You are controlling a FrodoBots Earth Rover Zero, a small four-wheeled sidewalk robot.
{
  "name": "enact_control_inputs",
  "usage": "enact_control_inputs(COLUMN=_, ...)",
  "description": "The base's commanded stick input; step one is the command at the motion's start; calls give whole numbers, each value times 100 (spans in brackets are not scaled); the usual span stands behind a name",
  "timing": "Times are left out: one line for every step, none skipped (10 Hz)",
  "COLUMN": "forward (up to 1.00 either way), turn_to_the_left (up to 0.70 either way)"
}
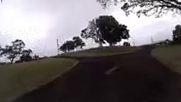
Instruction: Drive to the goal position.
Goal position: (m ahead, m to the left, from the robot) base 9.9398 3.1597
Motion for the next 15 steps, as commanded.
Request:
enact_control_inputs(forward=100, turn_to_the_left=-36)
enact_control_inputs(forward=100, turn_to_the_left=-40)
enact_control_inputs(forward=100, turn_to_the_left=-9)
enact_control_inputs(forward=100, turn_to_the_left=0)
enact_control_inputs(forward=100, turn_to_the_left=0)
enact_control_inputs(forward=100, turn_to_the_left=0)
enact_control_inputs(forward=100, turn_to_the_left=0)
enact_control_inputs(forward=100, turn_to_the_left=0)
enact_control_inputs(forward=100, turn_to_the_left=0)
enact_control_inputs(forward=100, turn_to_the_left=0)
enact_control_inputs(forward=100, turn_to_the_left=0)
enact_control_inputs(forward=100, turn_to_the_left=0)
enact_control_inputs(forward=100, turn_to_the_left=0)
enact_control_inputs(forward=100, turn_to_the_left=0)
enact_control_inputs(forward=100, turn_to_the_left=0)
